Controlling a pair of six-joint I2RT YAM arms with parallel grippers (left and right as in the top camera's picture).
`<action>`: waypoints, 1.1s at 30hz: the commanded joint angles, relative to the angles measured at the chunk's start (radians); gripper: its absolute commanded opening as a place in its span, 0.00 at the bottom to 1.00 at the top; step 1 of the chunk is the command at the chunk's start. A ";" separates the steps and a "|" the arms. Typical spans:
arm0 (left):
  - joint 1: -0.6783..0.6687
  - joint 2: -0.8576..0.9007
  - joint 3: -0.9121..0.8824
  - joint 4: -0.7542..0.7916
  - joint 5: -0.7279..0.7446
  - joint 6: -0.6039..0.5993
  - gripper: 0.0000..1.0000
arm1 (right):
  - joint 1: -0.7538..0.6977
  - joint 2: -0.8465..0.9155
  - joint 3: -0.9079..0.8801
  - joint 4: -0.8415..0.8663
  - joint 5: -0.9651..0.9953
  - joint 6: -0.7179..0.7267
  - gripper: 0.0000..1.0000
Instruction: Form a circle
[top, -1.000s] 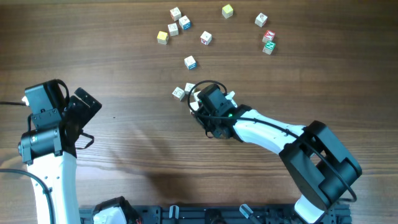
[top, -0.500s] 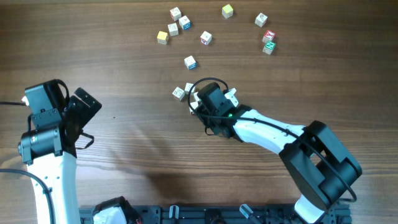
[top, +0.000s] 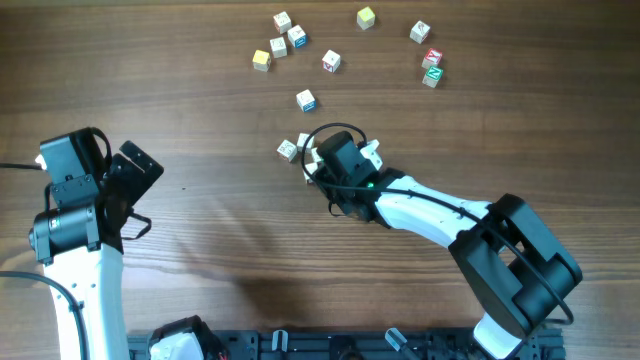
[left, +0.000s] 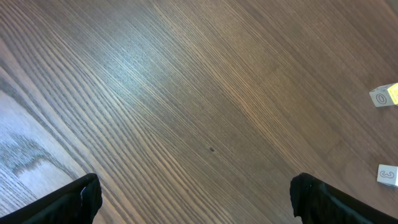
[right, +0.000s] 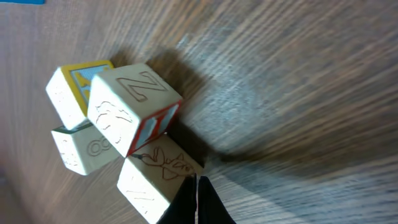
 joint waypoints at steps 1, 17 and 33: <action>0.005 0.001 0.000 0.002 0.012 -0.009 1.00 | -0.005 0.019 -0.002 0.010 0.033 -0.023 0.05; 0.005 0.001 0.000 0.002 0.012 -0.010 1.00 | -0.054 -0.096 -0.002 -0.129 0.043 -0.216 0.05; 0.005 0.001 0.000 0.002 0.012 -0.009 1.00 | -0.360 -0.209 0.401 -0.315 -0.042 -0.942 0.91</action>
